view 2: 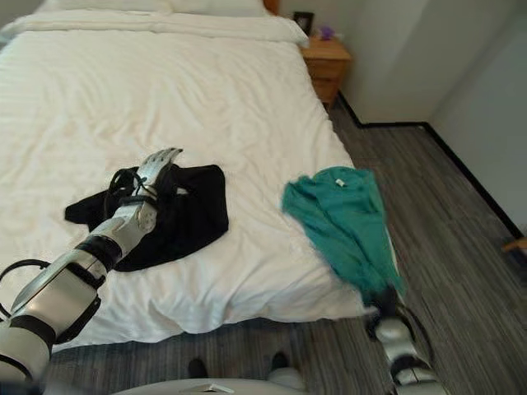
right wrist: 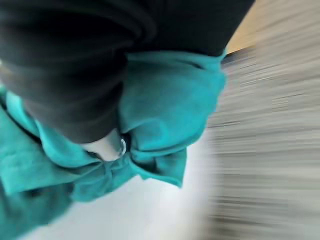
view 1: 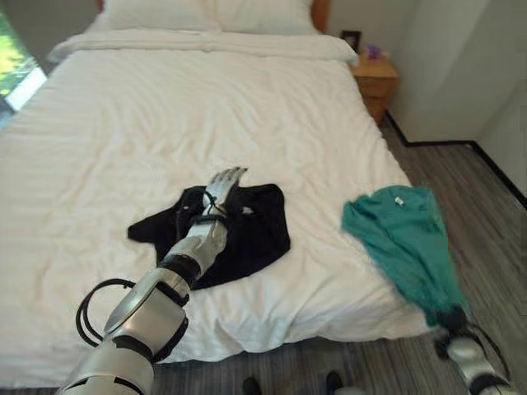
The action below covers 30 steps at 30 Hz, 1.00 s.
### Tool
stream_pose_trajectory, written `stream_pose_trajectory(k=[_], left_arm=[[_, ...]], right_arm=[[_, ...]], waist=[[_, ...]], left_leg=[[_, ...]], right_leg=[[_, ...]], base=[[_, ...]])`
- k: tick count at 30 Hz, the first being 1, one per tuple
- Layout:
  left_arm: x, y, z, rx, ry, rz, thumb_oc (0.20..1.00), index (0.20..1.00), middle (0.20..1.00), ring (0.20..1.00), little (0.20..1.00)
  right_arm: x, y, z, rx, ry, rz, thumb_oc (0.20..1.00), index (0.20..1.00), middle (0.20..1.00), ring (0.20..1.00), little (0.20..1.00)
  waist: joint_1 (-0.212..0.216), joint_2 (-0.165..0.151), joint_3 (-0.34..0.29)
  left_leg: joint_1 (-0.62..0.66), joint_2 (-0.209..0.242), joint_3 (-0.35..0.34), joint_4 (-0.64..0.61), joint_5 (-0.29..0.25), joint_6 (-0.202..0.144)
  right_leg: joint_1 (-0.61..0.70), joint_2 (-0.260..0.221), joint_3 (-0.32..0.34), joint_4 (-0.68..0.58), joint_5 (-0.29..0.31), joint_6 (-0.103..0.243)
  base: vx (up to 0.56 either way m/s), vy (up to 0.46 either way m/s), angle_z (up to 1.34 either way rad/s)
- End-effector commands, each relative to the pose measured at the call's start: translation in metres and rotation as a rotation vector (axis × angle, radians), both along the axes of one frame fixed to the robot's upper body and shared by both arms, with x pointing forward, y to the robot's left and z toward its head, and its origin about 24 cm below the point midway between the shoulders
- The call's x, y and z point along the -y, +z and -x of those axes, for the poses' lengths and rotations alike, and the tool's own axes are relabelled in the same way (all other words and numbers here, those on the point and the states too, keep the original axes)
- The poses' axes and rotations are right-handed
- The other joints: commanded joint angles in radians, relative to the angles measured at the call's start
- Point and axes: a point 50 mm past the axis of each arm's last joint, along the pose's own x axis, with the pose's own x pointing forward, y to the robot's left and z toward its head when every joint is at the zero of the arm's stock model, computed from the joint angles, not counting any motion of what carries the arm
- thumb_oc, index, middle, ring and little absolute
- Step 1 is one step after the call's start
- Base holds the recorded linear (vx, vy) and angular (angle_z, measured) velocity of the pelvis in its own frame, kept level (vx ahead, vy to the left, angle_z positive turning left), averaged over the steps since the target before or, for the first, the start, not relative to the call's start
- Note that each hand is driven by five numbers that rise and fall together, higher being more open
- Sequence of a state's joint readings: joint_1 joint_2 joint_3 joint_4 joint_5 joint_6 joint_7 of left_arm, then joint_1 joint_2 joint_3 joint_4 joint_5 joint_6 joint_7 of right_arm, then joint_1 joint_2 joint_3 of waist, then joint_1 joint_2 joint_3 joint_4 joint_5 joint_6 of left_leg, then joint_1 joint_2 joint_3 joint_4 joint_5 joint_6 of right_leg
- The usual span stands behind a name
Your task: Pick up bed clothes into laundry basket.
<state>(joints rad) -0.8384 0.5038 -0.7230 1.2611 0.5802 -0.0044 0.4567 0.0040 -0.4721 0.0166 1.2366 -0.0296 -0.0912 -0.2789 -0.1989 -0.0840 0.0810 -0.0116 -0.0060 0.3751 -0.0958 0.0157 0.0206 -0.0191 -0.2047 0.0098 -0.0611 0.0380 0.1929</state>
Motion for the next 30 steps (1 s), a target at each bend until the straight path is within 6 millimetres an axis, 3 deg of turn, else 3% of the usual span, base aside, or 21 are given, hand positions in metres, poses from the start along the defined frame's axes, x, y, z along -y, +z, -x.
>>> stream_pose_trajectory(k=[1, 2, 3, 4, 5, 7, 8, 9, 10, 13, 15, 16, 17, 18, 19, 21, 22, 23, 25, 27, 30], left_arm=[[-0.031, 0.036, -0.008, 0.065, 0.095, -0.156, 1.000, 1.000, 1.000, 1.000, 1.000], [-0.047, 0.028, 0.001, -0.012, 0.143, -0.233, 1.000, 1.000, 1.000, 1.000, 1.000], [-0.047, 0.028, 0.001, -0.013, 0.144, -0.234, 1.000, 1.000, 1.000, 1.000, 1.000], [-0.066, 0.004, 0.020, -0.156, 0.212, -0.264, 1.000, 1.000, 1.000, 1.000, 1.000], [-0.067, 0.004, 0.020, -0.158, 0.213, -0.264, 1.000, 1.000, 1.000, 1.000, 1.000], [-0.083, -0.026, 0.047, -0.307, 0.285, -0.233, 0.200, 0.200, 0.200, 0.200, 0.200], [-0.087, -0.032, 0.054, -0.318, 0.287, -0.216, 0.200, 0.200, 0.200, 0.200, 0.200], [-0.088, -0.032, 0.054, -0.318, 0.288, -0.216, 0.200, 0.200, 0.200, 0.200, 0.200], [-0.095, -0.010, 0.045, -0.236, 0.294, -0.201, 0.200, 0.200, 0.200, 0.200, 0.200], [-0.097, 0.015, 0.033, -0.143, 0.274, -0.148, 0.200, 0.200, 0.200, 0.200, 0.200], [-0.069, 0.069, 0.004, 0.121, 0.116, 0.008, 0.200, 0.200, 0.200, 0.200, 0.200], [-0.070, 0.069, 0.004, 0.121, 0.118, 0.009, 0.200, 0.200, 0.200, 0.200, 0.200], [-0.047, 0.097, -0.005, 0.249, 0.001, 0.086, 0.200, 0.200, 0.200, 0.200, 0.200], [0.002, 0.156, 0.000, 0.479, -0.282, 0.211, 0.200, 0.200, 0.200, 0.200, 0.200], [0.002, 0.156, 0.001, 0.477, -0.279, 0.211, 0.200, 0.200, 0.200, 0.200, 0.200], [0.037, 0.175, 0.016, 0.603, -0.478, 0.370, 0.200, 0.200, 0.200, 0.200, 0.200], [0.045, 0.177, 0.022, 0.636, -0.512, 0.443, 0.200, 0.200, 0.200, 0.200, 0.200], [0.071, 0.184, 0.036, 0.704, -0.639, 0.611, 0.200, 0.200, 0.200, 0.200, 0.200], [0.079, 0.183, 0.042, 0.716, -0.676, 0.677, 0.200, 0.200, 0.200, 0.200, 0.200], [0.096, 0.175, 0.057, 0.737, -0.746, 0.807, 0.200, 0.200, 0.200, 0.200, 0.200], [0.104, 0.160, 0.063, 0.689, -0.760, 0.910, 0.200, 0.200, 0.200, 0.200, 0.200]], right_arm=[[0.025, 0.007, 0.037, -0.102, -0.048, 0.068, 0.200, 0.200, 0.200, 0.200, 0.200], [0.021, 0.006, 0.034, -0.094, -0.020, 0.061, 0.200, 0.200, 0.200, 0.200, 0.200], [0.021, 0.005, 0.034, -0.094, -0.019, 0.061, 0.200, 0.200, 0.200, 0.200, 0.200], [0.016, 0.006, 0.018, -0.057, 0.033, 0.051, 0.200, 0.200, 0.200, 0.200, 0.200], [0.016, 0.006, 0.018, -0.059, 0.035, 0.052, 0.200, 0.200, 0.200, 0.200, 0.200], [0.009, 0.009, -0.001, -0.027, 0.116, 0.047, 0.200, 0.200, 0.200, 0.200, 0.200], [0.005, 0.012, -0.017, -0.009, 0.180, 0.053, 0.200, 0.200, 0.200, 0.200, 0.200], [0.005, 0.012, -0.017, -0.009, 0.181, 0.053, 0.200, 0.200, 0.200, 0.200, 0.200], [0.004, 0.020, -0.032, 0.032, 0.248, 0.078, 0.200, 0.200, 0.200, 0.200, 0.200], [0.000, 0.025, -0.045, 0.058, 0.318, 0.092, 0.200, 0.200, 0.200, 0.200, 0.200], [-0.008, 0.031, -0.060, 0.105, 0.385, 0.104, 0.200, 0.200, 0.200, 0.200, 0.200], [-0.008, 0.031, -0.059, 0.105, 0.385, 0.104, 0.200, 0.200, 0.200, 0.200, 0.200], [-0.010, 0.034, -0.064, 0.137, 0.390, 0.104, 0.200, 0.200, 0.200, 0.200, 0.200], [-0.016, 0.040, -0.071, 0.197, 0.401, 0.094, 0.200, 0.200, 0.200, 0.200, 0.200], [-0.016, 0.040, -0.071, 0.196, 0.403, 0.095, 0.200, 0.200, 0.200, 0.200, 0.200], [-0.019, 0.046, -0.075, 0.240, 0.427, 0.101, 0.200, 0.200, 0.200, 0.200, 0.200], [-0.017, 0.051, -0.077, 0.253, 0.440, 0.121, 0.200, 0.200, 0.200, 0.200, 0.200], [-0.013, 0.067, -0.087, 0.318, 0.464, 0.171, 0.200, 0.200, 0.200, 0.200, 0.200], [-0.010, 0.078, -0.091, 0.353, 0.484, 0.206, 0.200, 0.200, 0.200, 0.200, 0.200], [-0.010, 0.107, -0.107, 0.457, 0.553, 0.298, 0.200, 0.200, 0.200, 0.200, 0.200], [-0.011, 0.120, -0.110, 0.483, 0.614, 0.346, 0.200, 0.200, 0.200, 0.200, 0.200]], waist=[[-0.015, 0.065, 0.078], [-0.026, 0.062, 0.090], [-0.026, 0.062, 0.089], [-0.033, 0.056, 0.103], [-0.033, 0.057, 0.102], [-0.034, 0.052, 0.113], [-0.028, 0.047, 0.130], [-0.029, 0.047, 0.130], [-0.005, 0.059, 0.142], [0.021, 0.073, 0.148], [0.075, 0.079, 0.133], [0.076, 0.078, 0.134], [0.096, 0.078, 0.127], [0.131, 0.075, 0.112], [0.130, 0.075, 0.111], [0.155, 0.062, 0.088], [0.159, 0.066, 0.081], [0.162, 0.066, 0.063], [0.163, 0.073, 0.056], [0.169, 0.081, 0.048], [0.167, 0.084, 0.047]], left_leg=[[-0.001, 0.092, -0.037, 0.009, 0.001, -0.127], [-0.003, 0.099, -0.019, 0.009, 0.001, -0.127], [-0.004, 0.099, -0.018, 0.009, 0.001, -0.127], [-0.008, 0.108, 0.003, 0.009, 0.002, -0.127], [-0.009, 0.108, 0.005, 0.009, 0.001, -0.127], [-0.004, 0.118, 0.031, 0.009, -0.008, -0.128], [-0.002, 0.132, 0.057, 0.009, -0.004, -0.127], [-0.002, 0.132, 0.057, 0.009, -0.004, -0.127], [0.000, 0.152, 0.100, 0.009, -0.002, -0.116], [0.018, 0.169, 0.124, 0.009, -0.019, -0.117], [0.019, 0.178, 0.168, 0.009, -0.002, -0.105], [0.021, 0.178, 0.169, 0.009, -0.003, -0.105], [0.018, 0.179, 0.180, 0.009, 0.004, -0.101], [0.016, 0.176, 0.200, 0.009, 0.011, -0.093], [0.017, 0.176, 0.201, 0.009, 0.011, -0.093], [0.011, 0.167, 0.227, 0.009, 0.017, -0.087], [0.014, 0.164, 0.238, 0.009, 0.019, -0.086], [0.014, 0.170, 0.267, 0.010, 0.029, -0.088], [0.017, 0.178, 0.285, 0.012, 0.036, -0.091], [0.028, 0.218, 0.358, 0.016, 0.067, -0.104], [0.043, 0.242, 0.391, 0.018, 0.095, -0.123]], right_leg=[[-0.028, -0.042, -0.010, -0.011, 0.137, 0.069], [-0.046, -0.044, -0.018, -0.010, 0.151, 0.069], [-0.048, -0.044, -0.017, -0.010, 0.152, 0.069], [-0.068, -0.046, -0.029, -0.008, 0.169, 0.069], [-0.070, -0.046, -0.028, -0.008, 0.170, 0.069], [-0.082, -0.049, -0.050, -0.005, 0.177, 0.069], [-0.102, -0.056, -0.100, 0.020, 0.194, 0.069], [-0.102, -0.056, -0.100, 0.021, 0.194, 0.069], [-0.102, -0.076, -0.213, 0.065, 0.150, 0.063], [-0.076, -0.083, -0.286, 0.127, 0.072, 0.052], [-0.033, -0.099, -0.362, 0.199, 0.030, 0.033], [-0.033, -0.100, -0.361, 0.201, 0.028, 0.033], [-0.016, -0.110, -0.391, 0.217, 0.029, 0.034], [0.026, -0.129, -0.438, 0.224, 0.036, 0.037], [0.027, -0.129, -0.438, 0.223, 0.036, 0.038], [0.077, -0.143, -0.481, 0.208, 0.068, 0.053], [0.095, -0.145, -0.485, 0.193, 0.080, 0.058], [0.125, -0.152, -0.514, 0.169, 0.108, 0.065], [0.138, -0.155, -0.529, 0.160, 0.114, 0.066], [0.168, -0.173, -0.616, 0.139, 0.122, 0.067], [0.166, -0.150, -0.622, 0.116, 0.104, 0.060]], base=[[-0.03, 0.058, -0.53], [-0.03, 0.058, -0.46], [-0.07, 0.071, -0.44], [-0.05, 0.037, -0.34], [-0.07, 0.056, -0.63], [-0.06, 0.030, -0.78], [-0.07, 0.008, -0.55], [-0.16, 0.058, -0.60], [-0.15, 0.094, -0.42], [-0.08, 0.071, -0.85], [-0.11, 0.006, -0.62], [-0.07, -0.046, -0.37], [-0.11, -0.069, -0.42], [-0.11, -0.069, -0.23], [-0.08, -0.073, -0.09], [-0.05, -0.062, -0.28], [-0.11, -0.096, -0.49], [-0.08, -0.064, -0.69], [-0.08, -0.067, -0.80], [-0.19, -0.136, -0.91], [-0.09, -0.159, -1.44]])
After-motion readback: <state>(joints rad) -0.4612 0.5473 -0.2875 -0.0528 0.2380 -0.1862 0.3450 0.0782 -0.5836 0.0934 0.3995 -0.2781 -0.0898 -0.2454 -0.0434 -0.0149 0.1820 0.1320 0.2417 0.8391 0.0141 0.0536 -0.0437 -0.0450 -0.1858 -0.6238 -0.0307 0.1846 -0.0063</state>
